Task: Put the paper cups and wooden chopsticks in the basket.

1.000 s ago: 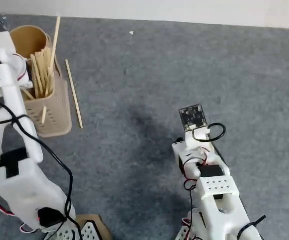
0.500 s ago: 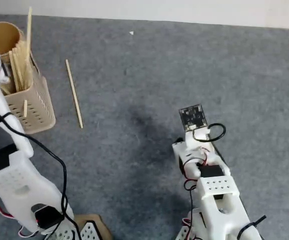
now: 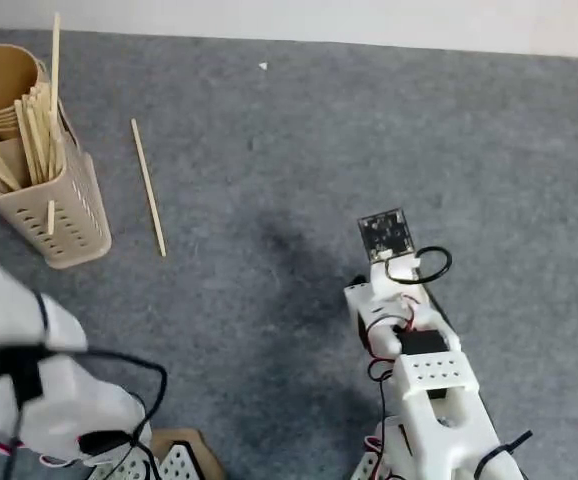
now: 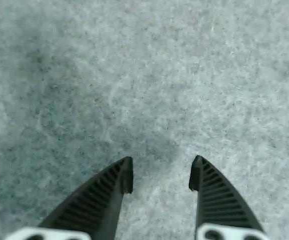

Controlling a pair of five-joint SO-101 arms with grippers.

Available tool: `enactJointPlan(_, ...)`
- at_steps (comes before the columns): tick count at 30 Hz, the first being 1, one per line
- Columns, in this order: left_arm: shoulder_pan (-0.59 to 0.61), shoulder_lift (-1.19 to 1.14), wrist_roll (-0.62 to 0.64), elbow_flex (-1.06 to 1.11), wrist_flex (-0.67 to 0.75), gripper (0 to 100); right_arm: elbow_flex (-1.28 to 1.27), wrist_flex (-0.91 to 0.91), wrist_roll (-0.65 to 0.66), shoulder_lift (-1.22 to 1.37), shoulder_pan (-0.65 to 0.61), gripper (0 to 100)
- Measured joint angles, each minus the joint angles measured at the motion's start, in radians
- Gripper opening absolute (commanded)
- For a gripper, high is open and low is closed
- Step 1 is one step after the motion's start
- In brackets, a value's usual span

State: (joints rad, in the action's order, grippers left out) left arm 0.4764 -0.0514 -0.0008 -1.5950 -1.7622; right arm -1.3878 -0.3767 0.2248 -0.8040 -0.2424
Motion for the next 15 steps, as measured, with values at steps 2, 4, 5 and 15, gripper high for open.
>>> enactJointPlan(2, -0.055, 0.074, 0.0, 0.023, -0.002, 22, 0.0, 0.0, 0.0, 0.0, 0.0, 19.8)
enactJointPlan(4, -0.124, 0.129, 0.0, 0.117, -0.002, 22, 0.0, 0.0, 0.0, 0.0, 0.0, 19.8)
enactJointPlan(5, -0.169, 0.15, 0.0, 0.187, -0.002, 22, 0.0, 0.0, 0.0, 0.0, 0.0, 19.8)
enactJointPlan(15, -0.485, 0.089, 0.0, 1.312, 0.29, 22, 0.0, 0.0, 0.0, 0.0, 0.0, 19.8)
